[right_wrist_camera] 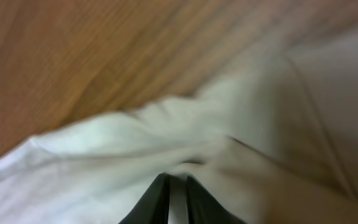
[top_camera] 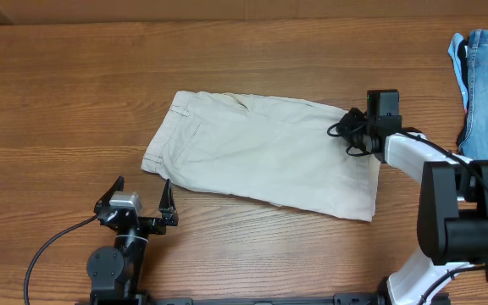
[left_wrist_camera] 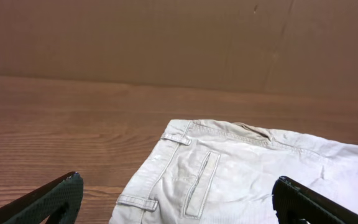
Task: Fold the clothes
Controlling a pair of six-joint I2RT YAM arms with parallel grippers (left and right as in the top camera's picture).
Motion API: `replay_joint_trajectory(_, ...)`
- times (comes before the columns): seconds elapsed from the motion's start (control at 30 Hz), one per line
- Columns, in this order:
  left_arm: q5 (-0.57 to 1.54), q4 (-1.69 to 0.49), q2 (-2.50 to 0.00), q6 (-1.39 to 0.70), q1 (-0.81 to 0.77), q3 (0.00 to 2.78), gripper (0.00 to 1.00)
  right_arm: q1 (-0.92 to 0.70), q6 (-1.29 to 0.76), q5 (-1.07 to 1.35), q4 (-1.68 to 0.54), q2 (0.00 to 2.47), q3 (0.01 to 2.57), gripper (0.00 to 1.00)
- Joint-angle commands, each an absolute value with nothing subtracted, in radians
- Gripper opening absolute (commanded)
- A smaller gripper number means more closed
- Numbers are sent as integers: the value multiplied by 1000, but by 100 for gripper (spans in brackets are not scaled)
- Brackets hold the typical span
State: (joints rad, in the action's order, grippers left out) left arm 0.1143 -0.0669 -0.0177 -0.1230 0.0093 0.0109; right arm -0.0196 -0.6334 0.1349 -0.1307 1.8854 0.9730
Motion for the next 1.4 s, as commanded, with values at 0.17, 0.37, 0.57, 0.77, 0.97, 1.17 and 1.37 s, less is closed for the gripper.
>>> replay_joint_trajectory(0.17, 97, -67, -17, -104, 19, 5, 100, -17, -593, 186, -64, 1976, 1040, 14)
replay_joint_trajectory(0.37, 97, -67, -17, -104, 19, 5, 100, 28, -525, 180, -244, 1978, 1248, 14)
replay_joint_trajectory(0.57, 97, -67, -17, -104, 19, 5, 100, 75, -455, 178, -707, 1974, 1658, 27)
replay_joint_trajectory(0.77, 97, -67, -17, -104, 19, 5, 100, 86, -455, 178, -1089, 1948, 1983, 86)
replay_joint_trajectory(0.97, 97, -67, -17, -104, 19, 5, 100, 86, -456, 204, -1280, 1875, 2092, 100)
replay_joint_trajectory(1.17, 101, -67, -17, -105, 19, 5, 100, 86, -456, 211, -1447, 1781, 2092, 100)
replay_joint_trajectory(1.37, 139, -23, -17, -165, 19, 5, 100, 86, -468, 178, -1560, 1719, 2092, 100)
